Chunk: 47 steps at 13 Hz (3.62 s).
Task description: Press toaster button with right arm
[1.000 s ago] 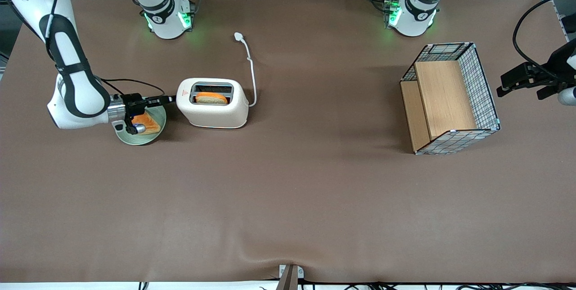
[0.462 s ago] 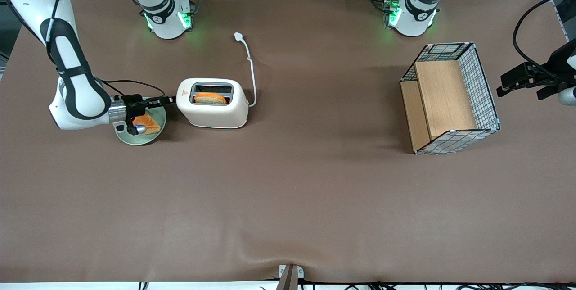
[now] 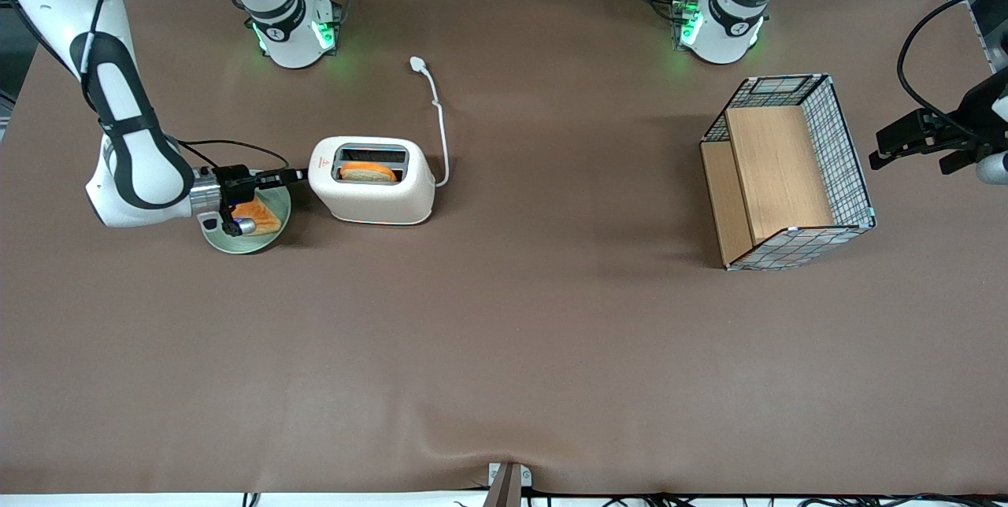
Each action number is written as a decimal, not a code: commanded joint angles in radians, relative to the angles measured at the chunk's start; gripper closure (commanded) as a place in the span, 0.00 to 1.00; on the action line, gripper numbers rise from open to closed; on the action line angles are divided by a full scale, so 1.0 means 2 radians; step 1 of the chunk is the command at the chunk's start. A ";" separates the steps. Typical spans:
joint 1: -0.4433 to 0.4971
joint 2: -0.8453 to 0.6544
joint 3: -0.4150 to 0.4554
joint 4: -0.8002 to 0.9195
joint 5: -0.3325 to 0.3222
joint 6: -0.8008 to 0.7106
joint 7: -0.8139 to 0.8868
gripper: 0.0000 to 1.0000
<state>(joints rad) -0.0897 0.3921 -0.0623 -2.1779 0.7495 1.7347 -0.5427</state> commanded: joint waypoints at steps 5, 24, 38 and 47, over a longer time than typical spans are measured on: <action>-0.027 0.012 0.003 0.076 -0.014 -0.030 -0.008 0.00; 0.021 -0.070 0.005 0.364 -0.313 -0.123 0.116 0.00; 0.032 -0.209 -0.005 0.323 -0.358 -0.174 0.248 0.00; 0.039 -0.212 -0.005 0.326 -0.377 -0.163 0.291 0.00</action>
<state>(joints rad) -0.0236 -0.0077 -0.0687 -1.5141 0.0192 1.4024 0.0157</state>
